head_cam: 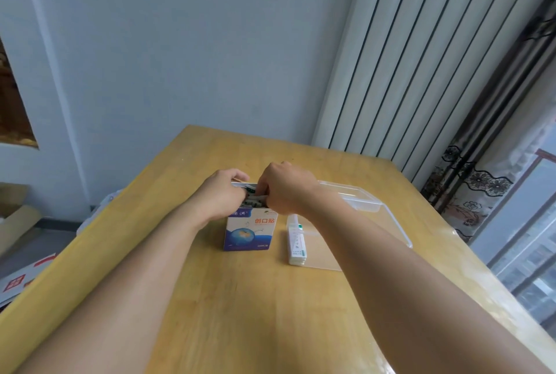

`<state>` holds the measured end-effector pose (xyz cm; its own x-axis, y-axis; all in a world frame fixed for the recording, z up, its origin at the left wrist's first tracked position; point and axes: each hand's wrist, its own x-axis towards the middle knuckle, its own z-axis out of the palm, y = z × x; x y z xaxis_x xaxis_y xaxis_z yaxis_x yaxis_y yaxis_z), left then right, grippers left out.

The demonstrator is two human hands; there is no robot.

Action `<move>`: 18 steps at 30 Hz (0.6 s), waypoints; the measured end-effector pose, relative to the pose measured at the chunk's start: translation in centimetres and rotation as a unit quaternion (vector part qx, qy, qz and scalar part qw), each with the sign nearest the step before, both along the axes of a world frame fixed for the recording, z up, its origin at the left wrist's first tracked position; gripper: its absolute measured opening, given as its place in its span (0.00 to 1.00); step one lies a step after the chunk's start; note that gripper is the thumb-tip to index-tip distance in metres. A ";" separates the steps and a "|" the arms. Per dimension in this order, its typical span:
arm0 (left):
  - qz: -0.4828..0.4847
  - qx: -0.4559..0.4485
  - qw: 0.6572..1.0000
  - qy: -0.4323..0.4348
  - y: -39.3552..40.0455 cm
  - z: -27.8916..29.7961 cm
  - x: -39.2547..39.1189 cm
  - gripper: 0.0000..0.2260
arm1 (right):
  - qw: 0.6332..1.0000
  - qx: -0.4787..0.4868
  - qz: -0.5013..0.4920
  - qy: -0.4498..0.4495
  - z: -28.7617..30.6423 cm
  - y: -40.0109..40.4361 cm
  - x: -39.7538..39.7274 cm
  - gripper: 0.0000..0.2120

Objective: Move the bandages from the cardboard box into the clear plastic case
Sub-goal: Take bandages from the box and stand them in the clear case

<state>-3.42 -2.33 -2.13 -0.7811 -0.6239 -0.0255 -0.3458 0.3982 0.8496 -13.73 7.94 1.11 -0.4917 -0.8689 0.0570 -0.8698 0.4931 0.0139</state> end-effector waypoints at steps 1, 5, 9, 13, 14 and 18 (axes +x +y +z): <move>-0.001 0.000 1.000 0.002 0.0 0.0 0.0 0.13 | 1.000 -0.005 0.001 -0.005 0.0 0.2 0.0 0.13; -0.010 -0.003 1.000 0.012 0.0 0.0 0.0 0.13 | 0.999 -0.029 0.002 -0.017 0.6 1.2 0.0 0.13; -0.011 -0.005 1.000 0.010 0.0 0.0 -0.1 0.12 | 0.997 -0.068 0.004 -0.038 0.8 1.9 -0.1 0.11; -0.017 -0.005 1.000 0.006 0.0 -0.1 -0.1 0.10 | 0.988 -0.129 -0.001 -0.089 1.6 2.5 -0.3 0.05; -0.017 -0.005 1.000 0.006 0.1 -0.1 -0.1 0.10 | 0.985 -0.142 -0.002 -0.101 1.8 2.7 -0.3 0.04; -0.016 0.004 1.000 0.013 0.1 -0.3 0.0 0.09 | 0.987 -0.119 0.015 -0.103 2.3 3.1 -0.1 0.10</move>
<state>-3.47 -2.28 -2.44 -0.8011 -0.5984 -0.0098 -0.3112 0.4025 0.8609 -13.86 11.01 3.45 -0.4888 -0.8570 0.1630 -0.8562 0.4355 -0.2777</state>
